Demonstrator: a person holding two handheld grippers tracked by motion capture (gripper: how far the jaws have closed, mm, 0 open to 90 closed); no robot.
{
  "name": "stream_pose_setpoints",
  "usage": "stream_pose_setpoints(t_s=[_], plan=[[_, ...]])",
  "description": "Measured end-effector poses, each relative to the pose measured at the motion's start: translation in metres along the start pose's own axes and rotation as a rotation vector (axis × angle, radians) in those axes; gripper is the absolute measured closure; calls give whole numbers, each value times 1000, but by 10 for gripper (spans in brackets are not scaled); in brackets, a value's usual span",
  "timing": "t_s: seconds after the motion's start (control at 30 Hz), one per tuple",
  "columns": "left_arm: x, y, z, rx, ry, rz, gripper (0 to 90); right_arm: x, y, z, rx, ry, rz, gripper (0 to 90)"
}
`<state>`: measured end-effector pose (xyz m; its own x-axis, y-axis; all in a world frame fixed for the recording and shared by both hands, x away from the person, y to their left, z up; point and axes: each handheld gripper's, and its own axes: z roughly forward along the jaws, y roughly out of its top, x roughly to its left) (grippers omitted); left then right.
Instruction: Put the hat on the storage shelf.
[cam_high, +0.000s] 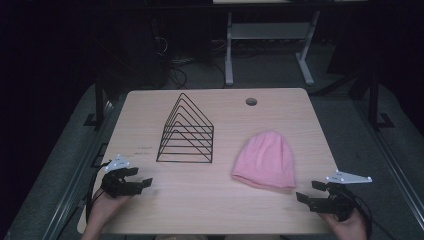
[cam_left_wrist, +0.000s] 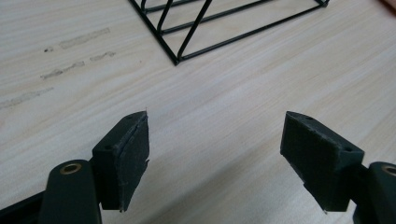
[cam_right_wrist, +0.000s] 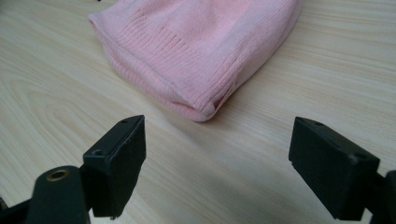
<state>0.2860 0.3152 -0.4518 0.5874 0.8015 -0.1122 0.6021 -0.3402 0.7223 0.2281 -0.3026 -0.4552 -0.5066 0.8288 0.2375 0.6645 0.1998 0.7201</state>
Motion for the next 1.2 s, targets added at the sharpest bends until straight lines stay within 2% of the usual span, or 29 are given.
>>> stream_pose_setpoints(t_s=[0.27,0.33,0.43,0.5,0.53,0.63,0.67,0.7,0.8,0.83,0.87,0.93,1.1,1.2], plan=[[7,-1,2,-4,14,-4,239,4,12,6,4,32,-14,160],[10,-2,0,-23,19,-34,240,3,18,11,18,45,-26,157],[12,-2,-1,-15,19,-26,240,2,21,12,25,51,-16,155],[12,-2,0,-28,16,-35,240,0,27,13,23,64,-14,154],[13,-2,0,-13,16,-20,240,-1,30,14,26,67,-18,154],[13,-2,1,-12,15,-27,240,-2,36,14,28,68,-16,154],[14,-2,1,-14,19,-26,240,-3,45,15,26,72,-30,154],[14,-2,1,-14,19,-26,240,-3,45,15,26,72,-30,154],[12,-3,0,-25,23,-49,240,-3,62,16,13,86,-37,145],[12,-3,0,-25,23,-49,239,-3,62,16,13,86,-37,145],[13,-3,-1,-12,26,-29,239,-3,65,16,13,87,-40,143],[13,-4,-2,-20,28,-34,239,-4,75,18,23,103,-37,143],[13,-3,-4,-17,37,-38,239,-6,88,19,27,100,-33,143],[14,-2,-3,-28,36,-48,236,-6,102,21,37,110,-53,143]])
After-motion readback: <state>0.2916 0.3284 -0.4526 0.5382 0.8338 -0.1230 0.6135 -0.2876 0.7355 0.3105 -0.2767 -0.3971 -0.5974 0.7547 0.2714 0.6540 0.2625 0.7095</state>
